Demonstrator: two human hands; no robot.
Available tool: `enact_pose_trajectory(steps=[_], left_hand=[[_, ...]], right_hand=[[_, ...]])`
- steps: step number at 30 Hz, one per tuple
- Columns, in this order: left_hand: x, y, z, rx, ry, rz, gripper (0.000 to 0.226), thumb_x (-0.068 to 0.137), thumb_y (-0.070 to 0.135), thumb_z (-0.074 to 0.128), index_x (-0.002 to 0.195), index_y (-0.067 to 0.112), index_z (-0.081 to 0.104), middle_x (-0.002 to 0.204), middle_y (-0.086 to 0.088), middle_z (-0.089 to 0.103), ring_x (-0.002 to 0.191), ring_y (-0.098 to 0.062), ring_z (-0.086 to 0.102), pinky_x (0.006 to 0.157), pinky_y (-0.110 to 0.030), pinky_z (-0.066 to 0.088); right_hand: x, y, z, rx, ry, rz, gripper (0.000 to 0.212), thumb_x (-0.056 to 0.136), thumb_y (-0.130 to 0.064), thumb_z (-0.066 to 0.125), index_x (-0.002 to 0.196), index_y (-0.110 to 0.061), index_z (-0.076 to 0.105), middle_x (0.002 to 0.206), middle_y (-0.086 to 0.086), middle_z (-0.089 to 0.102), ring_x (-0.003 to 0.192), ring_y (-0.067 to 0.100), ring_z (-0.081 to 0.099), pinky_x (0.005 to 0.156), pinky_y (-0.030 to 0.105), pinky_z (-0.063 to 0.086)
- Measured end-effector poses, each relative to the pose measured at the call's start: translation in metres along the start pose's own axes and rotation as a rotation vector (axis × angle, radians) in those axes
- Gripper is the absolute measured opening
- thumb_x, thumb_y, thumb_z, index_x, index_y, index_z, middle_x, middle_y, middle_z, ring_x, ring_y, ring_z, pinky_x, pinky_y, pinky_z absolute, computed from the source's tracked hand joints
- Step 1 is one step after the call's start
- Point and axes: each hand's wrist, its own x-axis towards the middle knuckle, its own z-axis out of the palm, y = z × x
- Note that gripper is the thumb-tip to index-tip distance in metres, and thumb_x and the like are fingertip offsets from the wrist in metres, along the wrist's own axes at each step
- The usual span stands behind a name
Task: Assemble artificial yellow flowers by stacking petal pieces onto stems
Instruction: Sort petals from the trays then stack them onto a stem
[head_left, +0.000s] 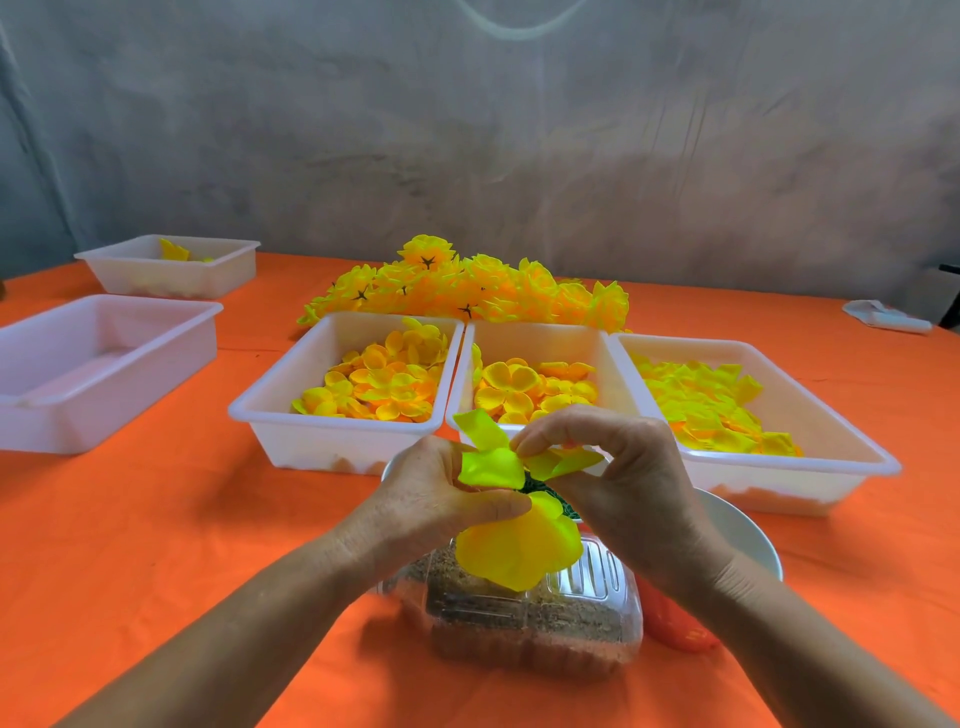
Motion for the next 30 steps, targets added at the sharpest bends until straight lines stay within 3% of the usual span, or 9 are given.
enact_pose_trajectory(steps=[5,7,9,11,13,15,18,23,30], left_hand=[[-0.006,0.004,-0.001,-0.134,-0.086,0.037,0.018,0.074,0.001,0.073,0.088,0.012,0.073,0.077,0.007,0.073,0.071,0.0,0.065,0.064,-0.016,0.05],[-0.008,0.002,-0.005,-0.159,-0.073,0.04,0.021,0.074,-0.004,0.072,0.089,0.011,0.072,0.076,0.006,0.073,0.071,0.0,0.065,0.063,-0.014,0.049],[-0.008,0.0,-0.008,-0.117,0.004,0.07,0.032,0.073,-0.006,0.073,0.099,0.012,0.07,0.086,0.001,0.075,0.08,-0.007,0.068,0.07,-0.02,0.053],[-0.009,-0.001,-0.009,0.055,0.153,0.174,0.044,0.068,0.003,0.081,0.101,0.027,0.066,0.09,0.004,0.072,0.086,-0.009,0.066,0.078,-0.022,0.053],[-0.01,-0.002,-0.007,0.226,0.292,0.335,0.056,0.062,0.011,0.086,0.103,0.037,0.058,0.095,0.007,0.068,0.086,-0.006,0.062,0.076,-0.017,0.05],[-0.009,-0.003,-0.006,0.334,0.375,0.5,0.065,0.062,0.007,0.086,0.112,0.035,0.055,0.104,0.003,0.062,0.087,-0.005,0.059,0.075,-0.017,0.05],[-0.007,-0.003,-0.006,0.395,0.392,0.69,0.053,0.065,0.01,0.084,0.111,0.023,0.062,0.112,-0.004,0.057,0.094,-0.006,0.056,0.076,-0.011,0.047],[-0.008,-0.004,-0.002,0.542,0.468,0.849,0.007,0.074,0.012,0.073,0.078,0.006,0.074,0.096,-0.008,0.065,0.083,-0.023,0.062,0.075,-0.03,0.049],[-0.011,-0.011,0.001,0.648,0.433,0.985,0.016,0.085,0.008,0.063,0.076,0.0,0.072,0.084,-0.008,0.067,0.077,-0.025,0.062,0.071,-0.034,0.049]], right_hand=[[0.0,0.001,-0.002,-0.058,-0.034,-0.088,0.015,0.068,0.006,0.075,0.076,-0.007,0.073,0.082,0.006,0.072,0.078,0.022,0.068,0.065,0.044,0.053],[-0.001,0.001,-0.003,-0.066,-0.036,-0.115,0.011,0.068,0.002,0.073,0.076,-0.005,0.073,0.081,0.007,0.072,0.078,0.024,0.068,0.064,0.045,0.053],[-0.001,0.003,-0.003,-0.07,-0.042,-0.127,0.01,0.07,0.0,0.071,0.078,-0.005,0.074,0.082,0.006,0.072,0.08,0.025,0.068,0.066,0.045,0.053],[-0.001,0.006,-0.002,-0.069,-0.054,-0.137,0.011,0.071,0.002,0.071,0.079,-0.005,0.074,0.083,0.006,0.072,0.081,0.026,0.067,0.068,0.047,0.052],[-0.001,0.008,-0.002,-0.064,-0.063,-0.147,0.014,0.072,0.004,0.072,0.081,-0.005,0.074,0.083,0.006,0.072,0.083,0.025,0.067,0.069,0.047,0.052],[-0.002,0.011,-0.002,-0.069,-0.066,-0.152,0.017,0.071,0.006,0.07,0.083,-0.006,0.074,0.084,0.006,0.072,0.084,0.025,0.066,0.07,0.046,0.053],[-0.001,0.013,-0.002,-0.088,-0.06,-0.167,0.015,0.073,0.007,0.071,0.083,-0.005,0.073,0.086,0.005,0.072,0.086,0.024,0.067,0.071,0.046,0.053],[-0.002,0.018,-0.005,-0.236,-0.042,-0.312,0.008,0.079,-0.006,0.067,0.08,-0.004,0.075,0.09,0.003,0.073,0.088,0.023,0.068,0.071,0.047,0.053],[-0.009,0.026,-0.007,-0.357,-0.086,-0.388,0.011,0.081,-0.003,0.065,0.081,-0.006,0.076,0.093,0.004,0.073,0.089,0.029,0.066,0.069,0.044,0.053]])
